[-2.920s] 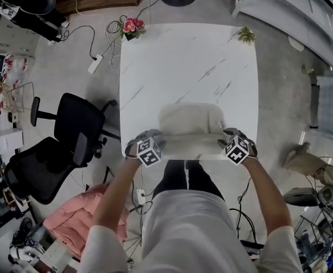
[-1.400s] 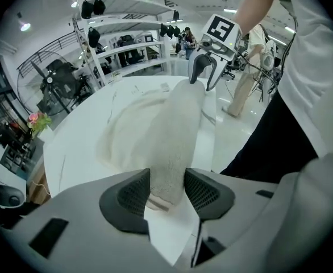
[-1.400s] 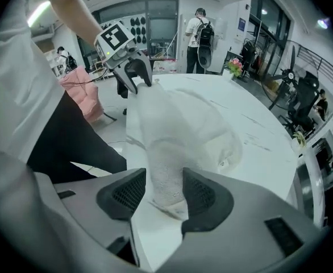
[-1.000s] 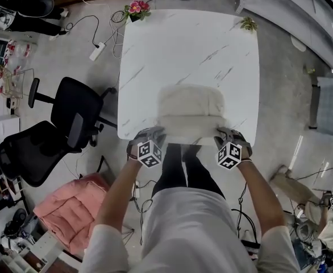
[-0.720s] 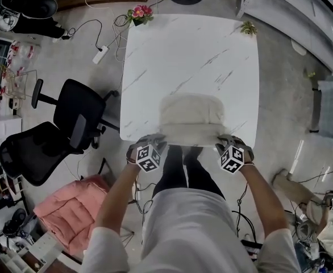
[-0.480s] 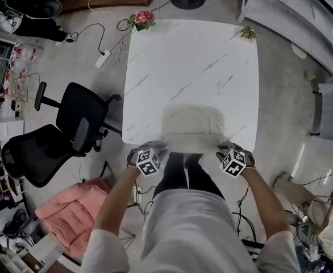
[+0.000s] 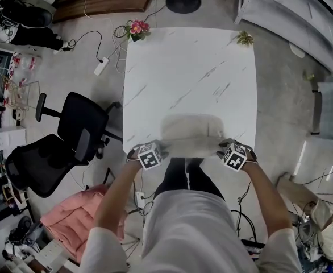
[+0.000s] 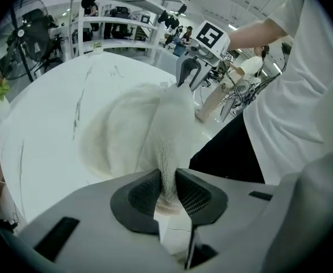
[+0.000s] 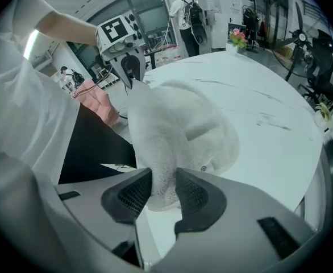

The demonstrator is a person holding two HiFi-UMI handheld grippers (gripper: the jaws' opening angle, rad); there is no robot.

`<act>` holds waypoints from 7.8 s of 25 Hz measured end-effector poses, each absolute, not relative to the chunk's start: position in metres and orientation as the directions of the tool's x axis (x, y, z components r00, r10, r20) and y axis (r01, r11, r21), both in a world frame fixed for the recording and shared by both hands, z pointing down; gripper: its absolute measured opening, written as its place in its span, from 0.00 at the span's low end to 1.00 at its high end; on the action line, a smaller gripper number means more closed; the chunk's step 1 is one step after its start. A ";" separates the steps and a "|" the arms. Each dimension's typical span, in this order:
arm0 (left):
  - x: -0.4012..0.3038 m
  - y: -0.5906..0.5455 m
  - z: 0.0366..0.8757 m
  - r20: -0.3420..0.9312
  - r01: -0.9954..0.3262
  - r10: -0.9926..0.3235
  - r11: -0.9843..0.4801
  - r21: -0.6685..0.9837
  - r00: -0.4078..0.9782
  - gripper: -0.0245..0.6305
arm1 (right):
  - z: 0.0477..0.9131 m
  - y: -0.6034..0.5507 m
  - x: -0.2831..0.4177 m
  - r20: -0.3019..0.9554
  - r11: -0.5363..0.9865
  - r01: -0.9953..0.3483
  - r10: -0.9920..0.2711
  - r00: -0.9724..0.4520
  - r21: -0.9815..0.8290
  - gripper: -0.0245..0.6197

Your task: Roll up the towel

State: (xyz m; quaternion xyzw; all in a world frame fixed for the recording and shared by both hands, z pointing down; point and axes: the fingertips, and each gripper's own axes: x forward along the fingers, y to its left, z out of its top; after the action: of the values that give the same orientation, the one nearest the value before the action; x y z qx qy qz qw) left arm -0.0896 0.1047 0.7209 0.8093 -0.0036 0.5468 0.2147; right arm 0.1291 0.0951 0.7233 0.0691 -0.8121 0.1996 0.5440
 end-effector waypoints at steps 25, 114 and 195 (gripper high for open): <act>-0.090 -0.033 0.752 0.928 -0.424 -0.113 -0.904 0.053 0.356 0.32 | 0.749 -0.022 0.153 0.934 0.817 -0.575 -0.169 -0.314 -0.045 0.39; -0.116 -0.009 0.715 0.871 -0.708 -0.306 -0.703 0.065 0.384 0.43 | 0.706 0.016 0.154 0.873 0.749 -0.662 -0.304 -0.381 -0.028 0.36; -0.118 0.243 0.357 0.328 -0.813 -0.750 -0.568 0.128 0.575 0.06 | 0.325 0.254 0.104 0.300 0.542 -0.836 -0.813 -0.499 0.079 0.05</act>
State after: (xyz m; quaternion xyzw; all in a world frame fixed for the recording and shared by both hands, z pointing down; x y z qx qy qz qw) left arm -0.1175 0.2433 0.3568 0.8772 -0.4454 0.1193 0.1336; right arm 0.1037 0.2542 0.3254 0.4768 -0.8648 0.0383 0.1524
